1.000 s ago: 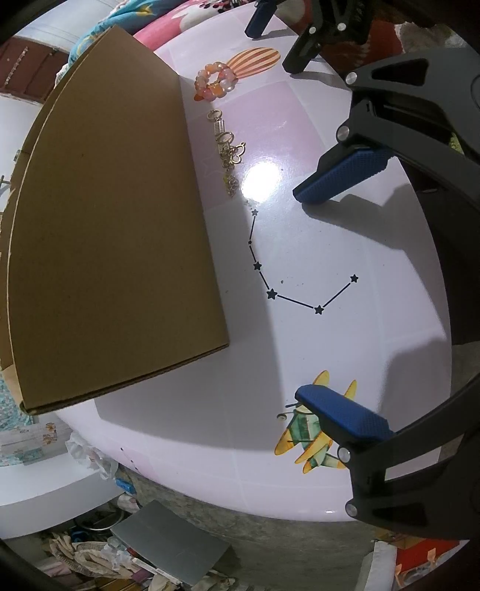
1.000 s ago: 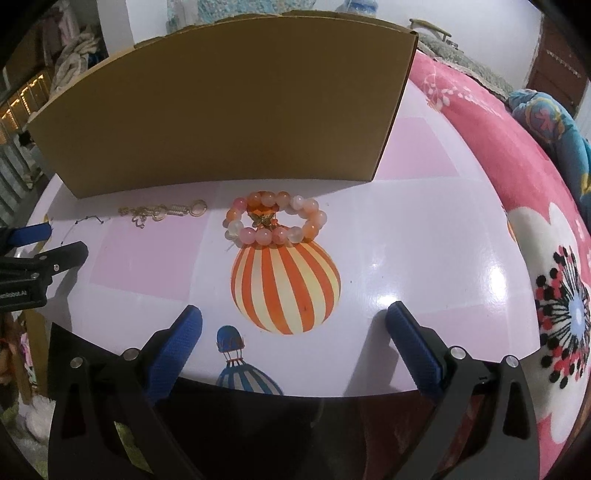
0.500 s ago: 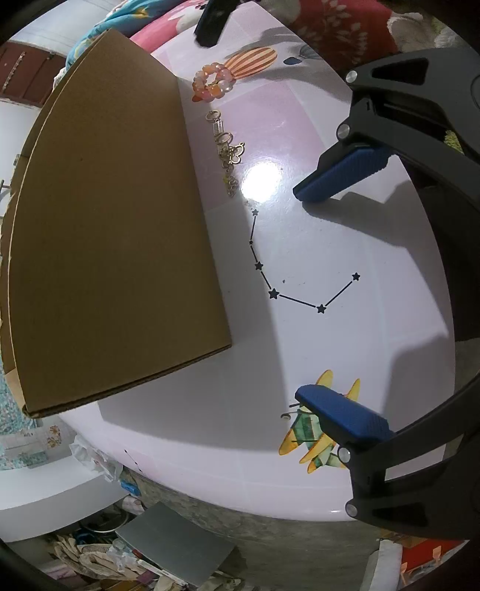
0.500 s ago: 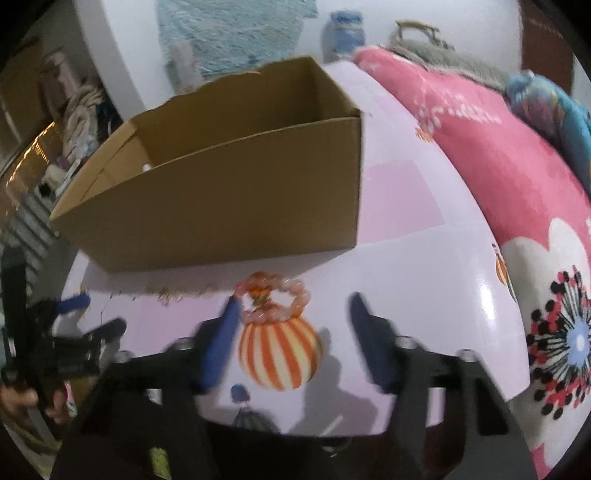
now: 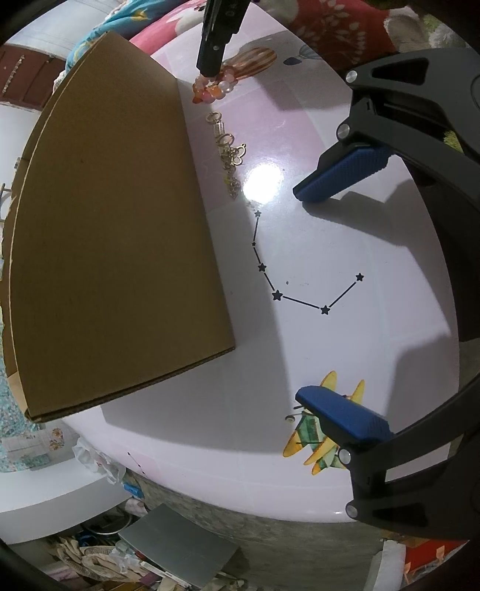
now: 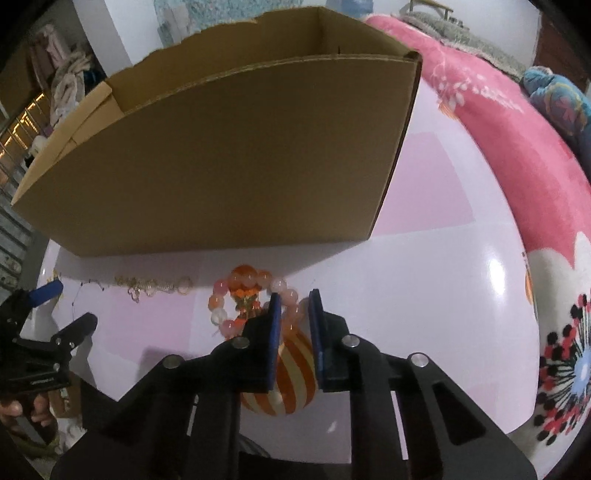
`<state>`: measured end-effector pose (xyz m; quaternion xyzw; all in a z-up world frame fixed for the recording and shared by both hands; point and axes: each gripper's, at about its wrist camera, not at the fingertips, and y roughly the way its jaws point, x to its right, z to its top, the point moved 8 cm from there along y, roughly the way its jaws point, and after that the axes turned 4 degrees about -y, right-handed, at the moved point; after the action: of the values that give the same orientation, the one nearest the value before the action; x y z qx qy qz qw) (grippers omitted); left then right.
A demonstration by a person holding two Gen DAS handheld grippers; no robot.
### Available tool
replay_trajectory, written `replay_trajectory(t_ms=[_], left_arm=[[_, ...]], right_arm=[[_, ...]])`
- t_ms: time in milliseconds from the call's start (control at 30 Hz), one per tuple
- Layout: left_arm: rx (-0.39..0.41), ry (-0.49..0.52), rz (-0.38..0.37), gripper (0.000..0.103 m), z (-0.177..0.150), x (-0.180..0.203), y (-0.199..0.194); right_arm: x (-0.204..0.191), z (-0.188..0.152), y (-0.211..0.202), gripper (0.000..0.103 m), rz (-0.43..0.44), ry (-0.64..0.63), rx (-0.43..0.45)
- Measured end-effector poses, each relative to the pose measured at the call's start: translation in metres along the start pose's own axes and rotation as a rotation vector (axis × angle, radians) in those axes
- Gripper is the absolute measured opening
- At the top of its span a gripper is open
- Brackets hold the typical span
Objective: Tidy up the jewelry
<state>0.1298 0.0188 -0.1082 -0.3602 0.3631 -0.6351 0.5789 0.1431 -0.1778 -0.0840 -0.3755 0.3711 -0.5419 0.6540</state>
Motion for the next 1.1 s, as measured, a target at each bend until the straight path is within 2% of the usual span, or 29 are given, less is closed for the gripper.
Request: replay_trajectory(t_ms=[133,233,433,600,767,933,1100], left_arm=[[0.006,0.003,-0.002,0.096,0.0,0.0,-0.001],[0.011,0.005,-0.004,0.096,-0.001,0.001,-0.001],[0.015,0.008,-0.005,0.096,-0.002,0.002,-0.003],[0.015,0.008,-0.005,0.096,-0.002,0.002,-0.003],[0.015,0.008,-0.005,0.096,-0.002,0.002,-0.003],[0.016,0.007,-0.004,0.096,-0.002,0.001,-0.003],[0.019,0.003,-0.002,0.096,-0.001,0.002,-0.003]], right_arm=[[-0.002,0.003,-0.006,0.01,0.079,0.064,0.014],[-0.011,0.012,-0.023,0.01,0.161,0.088,0.064],[-0.035,0.034,-0.06,0.01,0.272,0.063,0.165],[-0.015,0.036,-0.077,0.01,0.232,0.074,0.199],[0.009,0.037,-0.074,0.01,0.181,0.105,0.184],[0.032,0.027,-0.059,0.01,0.148,0.151,0.177],[0.062,0.008,-0.033,0.011,0.135,0.256,0.103]])
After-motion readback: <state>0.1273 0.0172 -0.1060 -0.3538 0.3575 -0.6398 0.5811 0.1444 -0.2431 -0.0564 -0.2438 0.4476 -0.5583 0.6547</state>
